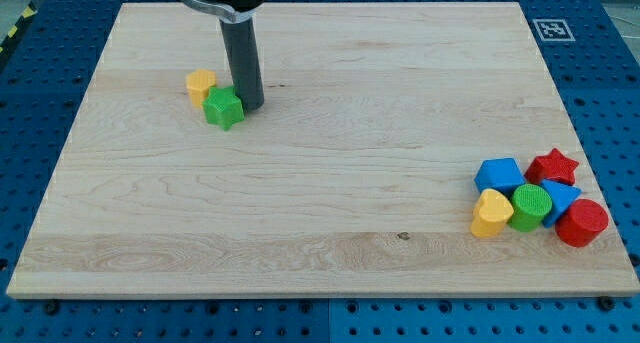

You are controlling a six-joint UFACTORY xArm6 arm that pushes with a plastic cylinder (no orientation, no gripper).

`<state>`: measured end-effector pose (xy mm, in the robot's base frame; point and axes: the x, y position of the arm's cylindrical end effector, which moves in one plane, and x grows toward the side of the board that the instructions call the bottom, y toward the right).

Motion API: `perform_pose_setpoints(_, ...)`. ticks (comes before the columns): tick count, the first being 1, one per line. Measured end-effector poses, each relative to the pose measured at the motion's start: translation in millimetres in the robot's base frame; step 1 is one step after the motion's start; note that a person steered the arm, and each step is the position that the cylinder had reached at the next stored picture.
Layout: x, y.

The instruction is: Move the green star into the yellow hexagon to the top left corner

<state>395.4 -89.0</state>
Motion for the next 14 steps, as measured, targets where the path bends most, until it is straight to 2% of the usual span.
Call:
perform_pose_setpoints(2,30,65)
perform_pose_setpoints(4,32,10)
perform_pose_setpoints(7,26,-38)
perform_pose_setpoints(9,3,-42)
perform_pose_setpoints(12,-54,-54)
perform_pose_setpoints(13,-61,-62)
perform_pose_setpoints(14,-39,-42)
